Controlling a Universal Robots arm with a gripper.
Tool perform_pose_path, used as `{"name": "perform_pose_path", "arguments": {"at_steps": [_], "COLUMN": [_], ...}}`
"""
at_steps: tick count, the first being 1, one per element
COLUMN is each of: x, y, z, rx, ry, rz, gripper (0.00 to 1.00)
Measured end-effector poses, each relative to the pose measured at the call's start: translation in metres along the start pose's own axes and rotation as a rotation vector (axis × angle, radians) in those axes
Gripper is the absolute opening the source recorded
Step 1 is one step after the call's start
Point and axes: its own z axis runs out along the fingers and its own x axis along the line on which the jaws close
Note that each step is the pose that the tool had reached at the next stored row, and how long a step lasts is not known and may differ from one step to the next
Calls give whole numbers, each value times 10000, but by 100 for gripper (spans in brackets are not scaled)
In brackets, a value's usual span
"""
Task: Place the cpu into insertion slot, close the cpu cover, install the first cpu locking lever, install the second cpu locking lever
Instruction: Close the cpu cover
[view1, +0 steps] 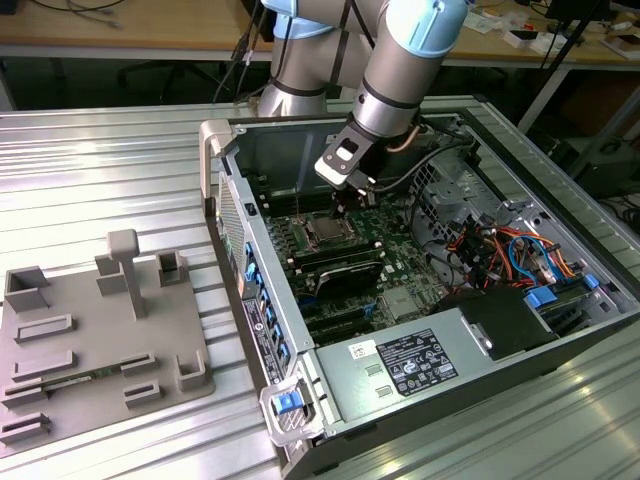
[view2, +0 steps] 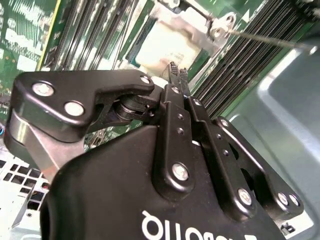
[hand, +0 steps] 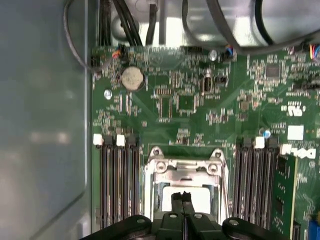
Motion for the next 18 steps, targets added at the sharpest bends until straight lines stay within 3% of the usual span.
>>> {"name": "perform_pose_path", "arguments": {"at_steps": [5,10,18], "x": [3,5,0], "y": [-156,-257,-317], "z": [33,80,220], "rx": [47,60,111], "ry": [-4,-16,-39], "rz": [-80,-285,-497], "gripper": [11,11,11]}}
